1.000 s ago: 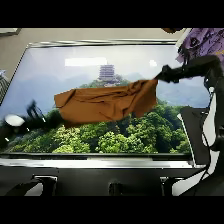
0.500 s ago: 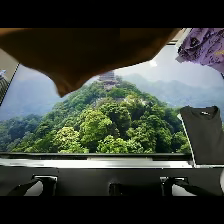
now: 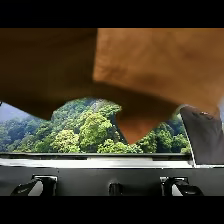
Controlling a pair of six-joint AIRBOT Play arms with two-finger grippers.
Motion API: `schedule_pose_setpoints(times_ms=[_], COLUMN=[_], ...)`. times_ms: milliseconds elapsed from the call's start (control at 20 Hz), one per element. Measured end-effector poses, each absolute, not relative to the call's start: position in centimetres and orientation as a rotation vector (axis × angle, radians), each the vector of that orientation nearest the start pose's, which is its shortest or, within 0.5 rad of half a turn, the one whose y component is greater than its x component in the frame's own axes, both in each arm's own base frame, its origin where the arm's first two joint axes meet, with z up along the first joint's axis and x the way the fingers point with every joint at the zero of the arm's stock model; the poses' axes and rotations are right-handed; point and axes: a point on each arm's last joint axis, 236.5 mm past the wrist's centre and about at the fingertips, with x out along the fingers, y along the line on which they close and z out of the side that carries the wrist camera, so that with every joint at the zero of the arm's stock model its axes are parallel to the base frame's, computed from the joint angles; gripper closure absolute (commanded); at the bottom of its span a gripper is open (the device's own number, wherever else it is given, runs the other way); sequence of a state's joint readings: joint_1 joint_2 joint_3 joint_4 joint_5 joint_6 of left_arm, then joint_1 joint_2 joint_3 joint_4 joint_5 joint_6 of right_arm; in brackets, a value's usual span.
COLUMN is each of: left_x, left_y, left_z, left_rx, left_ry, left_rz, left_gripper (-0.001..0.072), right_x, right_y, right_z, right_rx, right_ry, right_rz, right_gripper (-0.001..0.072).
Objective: Fold the clothes and pants, and hang the long-sleeved shirts on hangers.
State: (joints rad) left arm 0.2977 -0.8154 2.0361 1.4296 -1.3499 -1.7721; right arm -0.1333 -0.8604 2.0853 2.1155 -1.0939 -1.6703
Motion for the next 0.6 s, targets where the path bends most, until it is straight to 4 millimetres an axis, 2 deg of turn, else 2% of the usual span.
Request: schedule_pose_setpoints(times_ms=[50, 150, 200, 300, 450, 600], left_x=[23.1, 23.8, 24.8, 27.7, 33.5, 39.5], left_y=[4.0, 4.5, 4.7, 5.2, 5.6, 5.7], left_z=[49.0, 47.0, 45.4, 40.9, 31.6, 22.1], left_rx=[-0.261, -0.275, -0.286, -0.310, -0.351, -0.383], left_ry=[0.120, 0.184, 0.233, 0.367, 0.598, 0.765], left_rz=[0.189, 0.204, 0.208, 0.204, 0.175, 0.158], left_gripper=[0.0697, 0.0696, 0.0696, 0.0696, 0.0696, 0.0696], right_x=[22.8, 24.1, 25.5, 29.9, 38.7, 46.6], right_y=[7.8, 7.6, 7.4, 7.0, 6.4, 6.5], right_z=[56.9, 55.6, 54.5, 50.9, 41.8, 30.5], right_rx=[0.125, 0.165, 0.191, 0.246, 0.336, 0.431], right_ry=[-0.154, -0.097, -0.053, 0.084, 0.374, 0.659], right_rz=[0.356, 0.349, 0.347, 0.342, 0.328, 0.327], right_gripper=[0.0689, 0.0689, 0.0688, 0.0688, 0.0688, 0.0688])
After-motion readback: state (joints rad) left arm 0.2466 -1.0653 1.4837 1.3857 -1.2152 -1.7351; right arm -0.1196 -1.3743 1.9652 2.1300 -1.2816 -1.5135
